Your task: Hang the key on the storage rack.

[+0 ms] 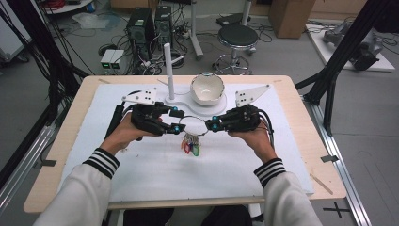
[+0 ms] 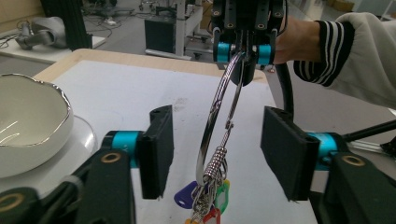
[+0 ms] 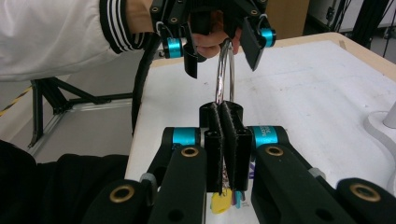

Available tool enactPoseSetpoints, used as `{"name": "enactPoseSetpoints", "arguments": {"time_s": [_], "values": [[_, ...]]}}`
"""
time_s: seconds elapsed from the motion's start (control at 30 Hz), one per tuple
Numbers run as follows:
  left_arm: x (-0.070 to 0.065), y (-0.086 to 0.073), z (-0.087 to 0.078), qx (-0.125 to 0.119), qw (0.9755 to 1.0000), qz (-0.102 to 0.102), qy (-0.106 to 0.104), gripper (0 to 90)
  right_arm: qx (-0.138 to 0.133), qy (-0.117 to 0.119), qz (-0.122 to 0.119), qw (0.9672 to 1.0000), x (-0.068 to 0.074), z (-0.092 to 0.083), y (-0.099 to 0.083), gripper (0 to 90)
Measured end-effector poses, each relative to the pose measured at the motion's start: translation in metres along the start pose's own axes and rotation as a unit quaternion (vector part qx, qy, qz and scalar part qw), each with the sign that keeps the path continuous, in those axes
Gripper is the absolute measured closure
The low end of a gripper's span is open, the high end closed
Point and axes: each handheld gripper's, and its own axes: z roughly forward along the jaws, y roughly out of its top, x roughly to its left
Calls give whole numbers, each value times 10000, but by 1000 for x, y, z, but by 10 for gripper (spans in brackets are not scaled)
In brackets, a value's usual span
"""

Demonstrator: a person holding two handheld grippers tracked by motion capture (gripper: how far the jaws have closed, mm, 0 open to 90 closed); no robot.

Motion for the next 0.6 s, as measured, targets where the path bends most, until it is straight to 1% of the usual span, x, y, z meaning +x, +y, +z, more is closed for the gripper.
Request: {"name": "enactPoseSetpoints", "arguments": {"time_s": [0.1,0.17,0.23,0.27,0.3,0.33,0.37,0.43,0.47,0.57,0.6], "values": [[-1,0,1,40,10000,3,-20,557,-35,3,17,10000,0,0,0,884],[-1,0,1,92,9999,43,32,599,-33,-10,26,10000,1,-1,0,884],[-2,0,0,91,9999,28,42,655,-43,-15,9,10000,0,-1,0,883],[-2,1,0,109,9999,28,91,680,-22,2,58,10000,1,-1,0,884],[-3,1,-1,128,9998,86,133,783,-35,-2,53,10000,1,-1,0,884],[-3,1,-2,151,9995,143,223,783,-35,-2,53,10000,1,-1,0,884],[-4,2,-2,149,9994,163,253,825,-29,-4,65,10000,1,-1,0,884],[-5,2,-2,146,9993,246,236,846,-86,-36,66,9999,1,-1,0,884],[-6,2,-2,186,9991,297,236,855,-93,-38,101,9999,0,-1,-1,884],[-8,2,-2,182,9992,270,245,868,-82,-78,165,9998,-1,-2,-2,883],[-7,3,-2,183,9990,312,252,868,-93,-85,168,9998,-1,-2,-2,884]]}}
